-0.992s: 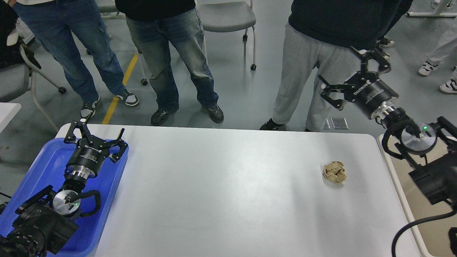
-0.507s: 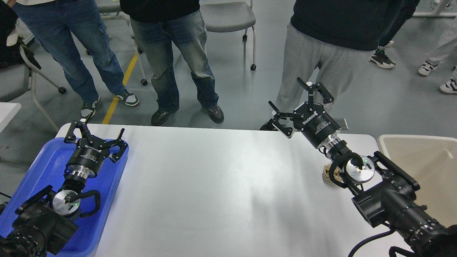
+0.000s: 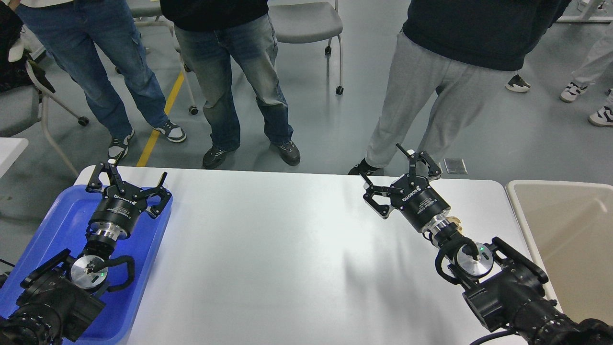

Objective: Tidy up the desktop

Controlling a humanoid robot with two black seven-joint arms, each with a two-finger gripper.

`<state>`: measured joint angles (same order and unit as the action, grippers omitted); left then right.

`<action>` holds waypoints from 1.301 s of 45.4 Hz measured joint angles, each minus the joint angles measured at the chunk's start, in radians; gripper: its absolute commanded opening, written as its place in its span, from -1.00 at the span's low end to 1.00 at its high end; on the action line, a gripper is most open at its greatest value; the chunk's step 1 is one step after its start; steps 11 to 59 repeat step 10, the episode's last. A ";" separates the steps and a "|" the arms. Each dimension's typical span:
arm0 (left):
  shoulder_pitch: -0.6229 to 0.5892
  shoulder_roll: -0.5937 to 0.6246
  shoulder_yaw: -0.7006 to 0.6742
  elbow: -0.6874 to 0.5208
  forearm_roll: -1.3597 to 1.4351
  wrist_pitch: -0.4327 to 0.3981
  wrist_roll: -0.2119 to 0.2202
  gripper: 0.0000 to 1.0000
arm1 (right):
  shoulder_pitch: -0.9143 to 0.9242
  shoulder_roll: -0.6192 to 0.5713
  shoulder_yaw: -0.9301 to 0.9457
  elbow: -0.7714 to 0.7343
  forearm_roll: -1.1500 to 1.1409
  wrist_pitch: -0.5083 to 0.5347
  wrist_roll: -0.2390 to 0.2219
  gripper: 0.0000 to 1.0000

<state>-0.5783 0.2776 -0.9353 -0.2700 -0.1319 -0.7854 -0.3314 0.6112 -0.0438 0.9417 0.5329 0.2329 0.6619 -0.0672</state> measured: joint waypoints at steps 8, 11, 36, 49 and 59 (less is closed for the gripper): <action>0.000 0.000 0.000 0.000 0.000 0.000 0.000 1.00 | -0.004 0.003 -0.003 -0.042 -0.001 0.005 0.001 1.00; 0.000 0.000 0.000 0.000 0.000 0.000 0.000 1.00 | -0.006 0.004 -0.004 -0.051 -0.002 0.005 0.001 1.00; 0.000 0.000 0.000 0.000 0.000 0.000 0.000 1.00 | -0.006 0.004 -0.004 -0.051 -0.002 0.005 0.001 1.00; 0.000 0.000 0.000 0.000 0.000 0.000 0.000 1.00 | -0.006 0.004 -0.004 -0.051 -0.002 0.005 0.001 1.00; 0.000 0.000 0.000 0.000 0.000 0.000 0.000 1.00 | -0.006 0.004 -0.004 -0.051 -0.002 0.005 0.001 1.00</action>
